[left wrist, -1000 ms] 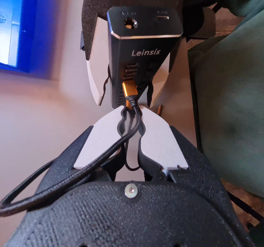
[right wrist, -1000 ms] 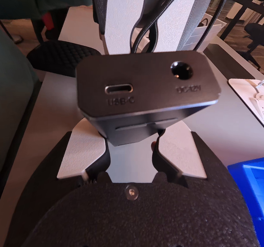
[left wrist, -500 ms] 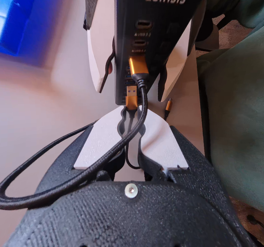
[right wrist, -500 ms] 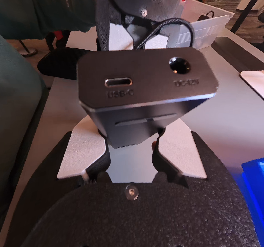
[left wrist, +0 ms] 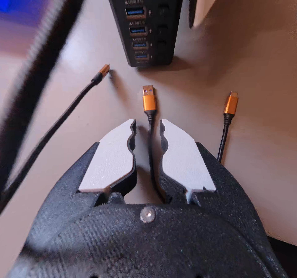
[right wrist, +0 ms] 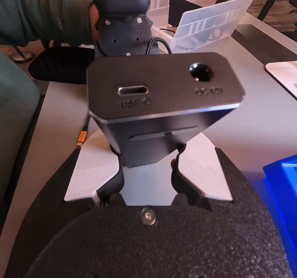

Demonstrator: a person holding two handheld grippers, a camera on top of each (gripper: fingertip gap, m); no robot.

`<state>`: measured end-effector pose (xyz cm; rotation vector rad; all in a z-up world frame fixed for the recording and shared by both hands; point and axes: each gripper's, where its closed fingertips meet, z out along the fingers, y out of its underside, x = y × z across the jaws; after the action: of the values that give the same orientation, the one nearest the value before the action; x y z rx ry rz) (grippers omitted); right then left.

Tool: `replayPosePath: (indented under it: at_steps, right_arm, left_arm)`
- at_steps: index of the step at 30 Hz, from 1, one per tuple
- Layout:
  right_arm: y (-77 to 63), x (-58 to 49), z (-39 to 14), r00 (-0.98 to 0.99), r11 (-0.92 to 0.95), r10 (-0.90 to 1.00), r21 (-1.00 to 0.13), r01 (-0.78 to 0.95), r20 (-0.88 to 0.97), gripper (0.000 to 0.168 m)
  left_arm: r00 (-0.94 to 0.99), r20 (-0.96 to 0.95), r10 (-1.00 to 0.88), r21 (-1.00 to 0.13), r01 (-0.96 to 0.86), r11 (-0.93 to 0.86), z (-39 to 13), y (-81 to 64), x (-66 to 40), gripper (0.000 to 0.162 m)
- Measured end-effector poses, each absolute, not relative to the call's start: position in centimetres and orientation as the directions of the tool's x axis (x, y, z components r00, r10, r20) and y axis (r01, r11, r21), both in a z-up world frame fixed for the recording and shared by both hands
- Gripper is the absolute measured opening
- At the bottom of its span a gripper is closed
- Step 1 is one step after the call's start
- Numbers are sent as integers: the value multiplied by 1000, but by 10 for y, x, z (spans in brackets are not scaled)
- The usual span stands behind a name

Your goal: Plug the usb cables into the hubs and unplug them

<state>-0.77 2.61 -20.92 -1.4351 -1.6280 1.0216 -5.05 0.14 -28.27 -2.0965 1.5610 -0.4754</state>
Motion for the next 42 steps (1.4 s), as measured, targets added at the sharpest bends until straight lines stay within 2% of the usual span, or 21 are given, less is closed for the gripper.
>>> replayPosePath:
  at_steps: [3, 8, 13, 16, 19, 22, 29, 37, 42]
  right_arm:
    - [27, -8, -210, -115, 54, 993, -908, 415, 7, 73]
    - [28, -7, -211, -114, 48, 993, -908, 416, 0, 73]
    - [27, -6, -209, -122, 46, 993, -913, 405, -4, 73]
    - [26, -5, -211, -138, 55, 990, -913, 404, -1, 73]
    - [22, -7, -212, -165, 50, 986, -916, 399, -18, 73]
    - [19, -10, -212, -176, 60, 984, -914, 402, -13, 73]
    - [14, -11, -213, -175, 89, 984, -906, 415, 16, 73]
    - [12, -9, -208, -189, 84, 982, -914, 397, 8, 73]
    - [6, -10, -212, -215, 109, 976, -905, 410, 20, 73]
  left_arm:
    - [307, -22, -951, -591, -771, -235, -285, -1, -53, 22]
    - [293, -71, -953, -607, -771, -192, -286, 0, -53, 4]
    - [299, -94, -949, -597, -780, -187, -285, 3, -52, 4]
    - [314, 62, -947, -694, -669, -267, -257, -7, -42, 4]
    - [326, 95, -941, -732, -618, -288, -219, -6, -37, 4]
    - [300, 94, -949, -707, -652, -276, -204, -6, -28, 4]
    - [247, 49, -968, -569, -789, -230, -199, 3, -23, 3]
    - [180, 95, -979, -597, -777, -201, -179, -1, -16, 4]
    - [162, 128, -978, -529, -824, -205, -189, -2, -22, 4]
